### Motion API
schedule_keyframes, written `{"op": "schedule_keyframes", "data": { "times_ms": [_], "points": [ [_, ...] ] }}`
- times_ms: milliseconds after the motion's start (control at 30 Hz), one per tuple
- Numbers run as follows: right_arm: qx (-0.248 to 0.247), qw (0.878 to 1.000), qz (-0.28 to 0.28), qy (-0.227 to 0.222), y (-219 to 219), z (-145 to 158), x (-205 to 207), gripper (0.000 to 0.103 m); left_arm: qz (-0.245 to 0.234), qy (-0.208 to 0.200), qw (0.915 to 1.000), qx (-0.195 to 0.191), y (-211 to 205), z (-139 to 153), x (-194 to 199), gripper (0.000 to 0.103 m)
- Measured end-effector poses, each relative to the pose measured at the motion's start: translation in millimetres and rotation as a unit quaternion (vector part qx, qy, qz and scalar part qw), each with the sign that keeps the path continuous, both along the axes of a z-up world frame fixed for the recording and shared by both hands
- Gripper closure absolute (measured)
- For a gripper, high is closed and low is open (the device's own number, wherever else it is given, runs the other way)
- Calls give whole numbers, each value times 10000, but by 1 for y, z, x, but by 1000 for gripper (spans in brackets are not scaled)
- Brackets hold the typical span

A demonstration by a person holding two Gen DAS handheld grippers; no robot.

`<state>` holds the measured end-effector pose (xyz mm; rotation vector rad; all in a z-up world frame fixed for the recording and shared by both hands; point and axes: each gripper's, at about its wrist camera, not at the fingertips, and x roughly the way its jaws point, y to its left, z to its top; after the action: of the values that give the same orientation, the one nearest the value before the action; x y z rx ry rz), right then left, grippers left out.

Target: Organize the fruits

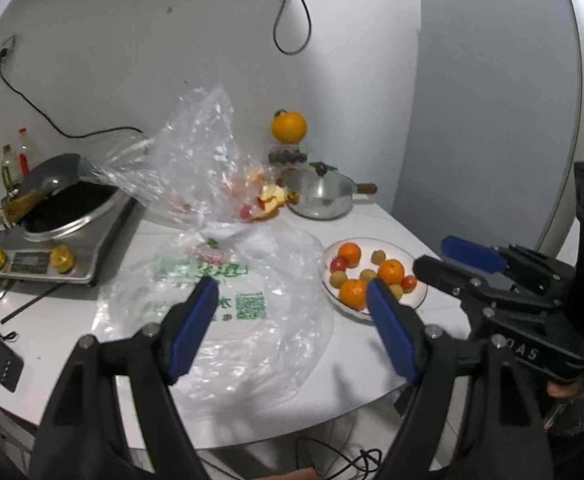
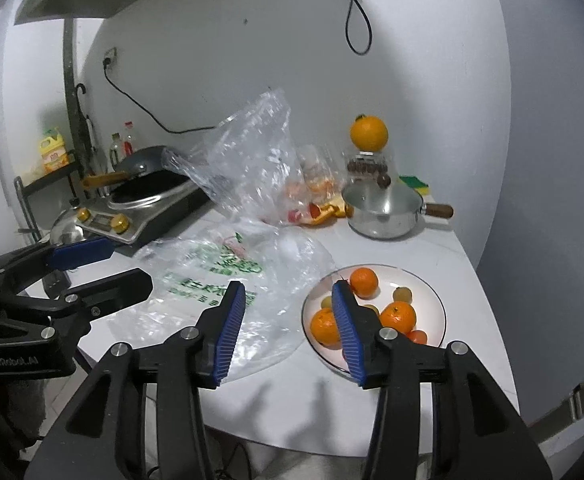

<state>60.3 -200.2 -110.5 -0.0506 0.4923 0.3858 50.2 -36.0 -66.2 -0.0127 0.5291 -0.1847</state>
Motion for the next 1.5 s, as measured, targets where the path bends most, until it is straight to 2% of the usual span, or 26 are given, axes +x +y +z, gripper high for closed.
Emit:
{"op": "schedule_keyframes", "data": {
  "times_ms": [333, 500, 700, 1000, 1033, 1100, 1133, 1500],
  "points": [
    [13, 9993, 52, -363, 11, 25, -35, 55, 304, -432, 9986, 98, 18, 27, -38, 25],
    [28, 9979, 89, -639, 15, 43, -51, 55, 633, -814, 9946, 56, 29, 41, -57, 11],
    [90, 9956, 52, -927, 19, 66, -67, 55, 883, -1188, 9890, 59, 41, 64, -78, 7],
    [177, 9920, 29, -1249, 23, 96, -81, 54, 1030, -1586, 9819, 121, 53, 98, -98, 6],
    [174, 9916, 20, -1285, 24, 99, -81, 54, 1060, -1655, 9804, 118, 55, 103, -100, 6],
    [207, 9907, 28, -1344, 24, 104, -82, 32, 1111, -1740, 9784, 99, 57, 108, -102, 6],
    [227, 9901, 37, -1382, 24, 107, -82, 29, 1125, -1776, 9776, 90, 58, 112, -103, 6],
    [157, 9876, 116, -1560, 29, 123, -78, 29, 1128, -1855, 9761, 69, 58, 123, -95, 6]
  ]
}}
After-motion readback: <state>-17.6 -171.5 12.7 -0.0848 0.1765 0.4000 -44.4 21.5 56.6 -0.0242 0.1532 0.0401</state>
